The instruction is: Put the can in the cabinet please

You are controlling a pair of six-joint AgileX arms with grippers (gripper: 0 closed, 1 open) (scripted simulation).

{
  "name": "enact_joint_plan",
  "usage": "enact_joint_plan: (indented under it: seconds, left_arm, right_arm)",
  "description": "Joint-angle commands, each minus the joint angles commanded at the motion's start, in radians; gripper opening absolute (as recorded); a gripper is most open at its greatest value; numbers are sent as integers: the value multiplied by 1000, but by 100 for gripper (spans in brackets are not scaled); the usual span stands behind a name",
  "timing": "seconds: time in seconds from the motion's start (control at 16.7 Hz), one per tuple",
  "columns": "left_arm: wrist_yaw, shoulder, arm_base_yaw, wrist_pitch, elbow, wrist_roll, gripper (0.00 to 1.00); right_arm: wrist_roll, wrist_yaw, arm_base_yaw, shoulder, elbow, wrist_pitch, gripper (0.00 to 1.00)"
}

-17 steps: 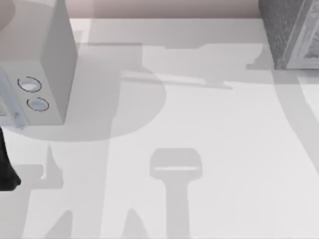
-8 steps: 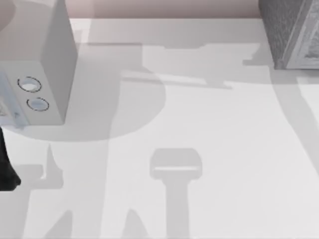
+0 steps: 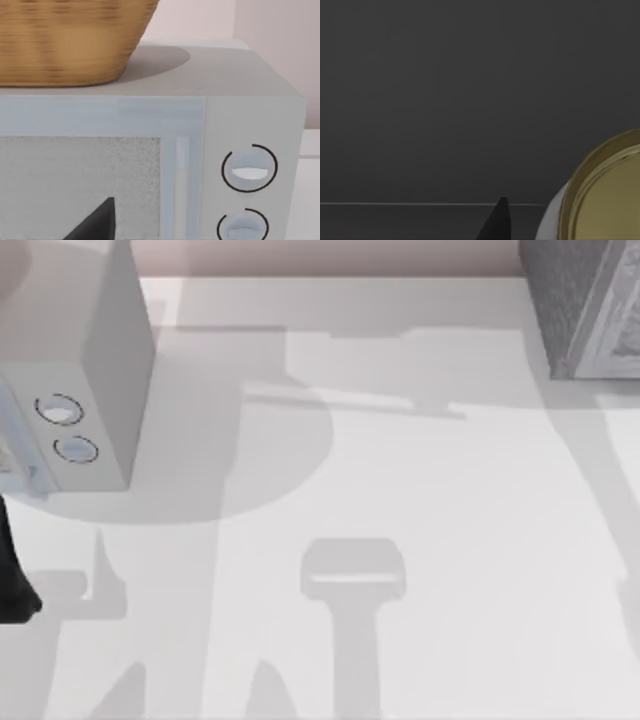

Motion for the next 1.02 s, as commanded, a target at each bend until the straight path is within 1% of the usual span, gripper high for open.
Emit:
enact_joint_plan:
  seconds: [0.3, 0.48, 0.66, 0.9, 1.02]
  left_arm:
    - [0, 0, 0, 0, 0, 0, 100]
    - [0, 0, 0, 0, 0, 0, 100]
    - [0, 0, 0, 0, 0, 0, 100]
    - [0, 0, 0, 0, 0, 0, 100]
    - [0, 0, 0, 0, 0, 0, 100]
  right_arm:
    - [1, -27, -31, 278, 407, -98, 0]
    - [1, -41, -46, 400, 569, -140, 0]
    - [0, -48, -54, 459, 637, -159, 0]
    - [0, -48, -54, 461, 640, -159, 0]
    - [0, -48, -54, 461, 640, -159, 15]
